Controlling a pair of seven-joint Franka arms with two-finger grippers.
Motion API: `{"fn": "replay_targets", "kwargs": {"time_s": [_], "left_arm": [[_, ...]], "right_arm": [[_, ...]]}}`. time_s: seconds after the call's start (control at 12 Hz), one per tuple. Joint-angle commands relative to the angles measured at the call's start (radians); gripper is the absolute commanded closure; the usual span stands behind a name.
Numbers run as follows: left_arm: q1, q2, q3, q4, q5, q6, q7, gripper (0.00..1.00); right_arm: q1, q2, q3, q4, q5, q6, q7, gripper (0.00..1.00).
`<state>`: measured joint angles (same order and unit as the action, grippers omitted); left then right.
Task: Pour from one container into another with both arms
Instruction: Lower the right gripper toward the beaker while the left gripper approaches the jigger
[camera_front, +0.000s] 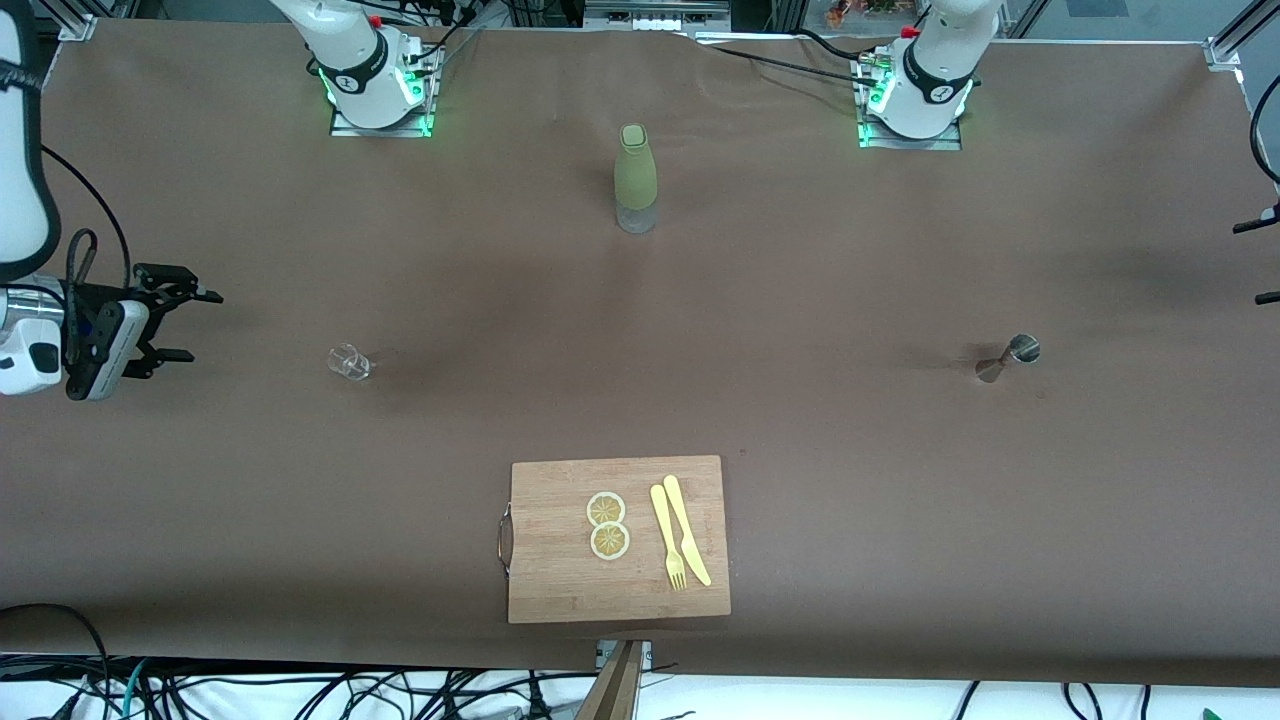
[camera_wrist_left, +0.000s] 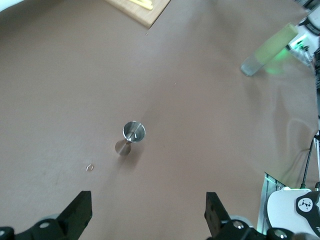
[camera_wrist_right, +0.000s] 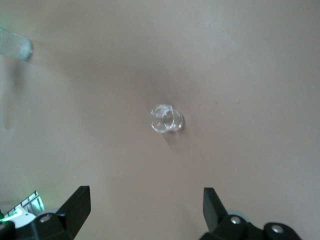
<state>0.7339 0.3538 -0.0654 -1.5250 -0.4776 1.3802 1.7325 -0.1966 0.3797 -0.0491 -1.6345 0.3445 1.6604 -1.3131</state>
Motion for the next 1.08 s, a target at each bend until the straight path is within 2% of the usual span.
{"fn": "replay_targets", "kwargs": {"time_s": [0.0, 0.42, 1.0], "left_arm": [[0.038, 0.071, -0.008, 0.008, -0.067, -0.032, 0.109, 0.00], [0.048, 0.218, -0.008, 0.006, -0.153, -0.033, 0.278, 0.00], [0.009, 0.404, -0.014, 0.017, -0.252, -0.021, 0.498, 0.00]], "right_arm": [[-0.059, 0.074, 0.009, 0.024, 0.132, -0.010, -0.171, 0.00], [-0.122, 0.252, 0.009, 0.076, 0.316, -0.024, -0.501, 0.00], [-0.161, 0.427, 0.011, 0.094, 0.508, -0.044, -0.911, 0.00]]}}
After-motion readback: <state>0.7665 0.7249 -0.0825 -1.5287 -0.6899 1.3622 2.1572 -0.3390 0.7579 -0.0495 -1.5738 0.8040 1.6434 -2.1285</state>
